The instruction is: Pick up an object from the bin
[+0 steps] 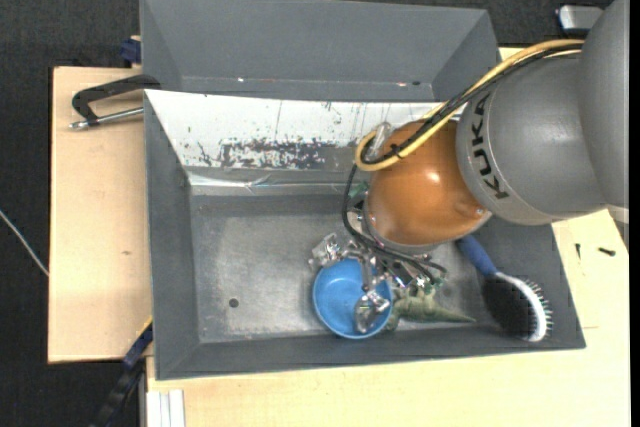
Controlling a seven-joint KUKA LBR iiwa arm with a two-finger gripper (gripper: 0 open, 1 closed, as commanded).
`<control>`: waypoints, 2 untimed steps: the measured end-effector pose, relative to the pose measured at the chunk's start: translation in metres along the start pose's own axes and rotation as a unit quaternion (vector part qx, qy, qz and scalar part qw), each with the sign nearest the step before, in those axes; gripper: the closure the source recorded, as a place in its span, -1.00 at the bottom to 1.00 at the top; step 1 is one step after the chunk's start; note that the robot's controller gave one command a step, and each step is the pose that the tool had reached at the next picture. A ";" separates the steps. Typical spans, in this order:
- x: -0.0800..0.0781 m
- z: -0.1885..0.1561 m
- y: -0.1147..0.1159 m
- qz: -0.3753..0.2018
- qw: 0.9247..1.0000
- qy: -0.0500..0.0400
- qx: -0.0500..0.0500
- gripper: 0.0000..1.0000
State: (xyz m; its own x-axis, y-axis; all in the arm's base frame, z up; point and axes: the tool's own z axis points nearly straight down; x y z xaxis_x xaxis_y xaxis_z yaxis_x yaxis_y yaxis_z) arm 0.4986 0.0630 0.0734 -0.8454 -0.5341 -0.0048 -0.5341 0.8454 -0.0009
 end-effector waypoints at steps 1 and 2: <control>-0.009 -0.006 -0.003 0.000 1.000 -0.016 0.006 1.00; -0.014 -0.052 -0.004 0.000 1.000 -0.005 0.002 1.00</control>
Offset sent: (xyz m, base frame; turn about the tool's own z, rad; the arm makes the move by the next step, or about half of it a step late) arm 0.0000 0.0000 0.0000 0.0000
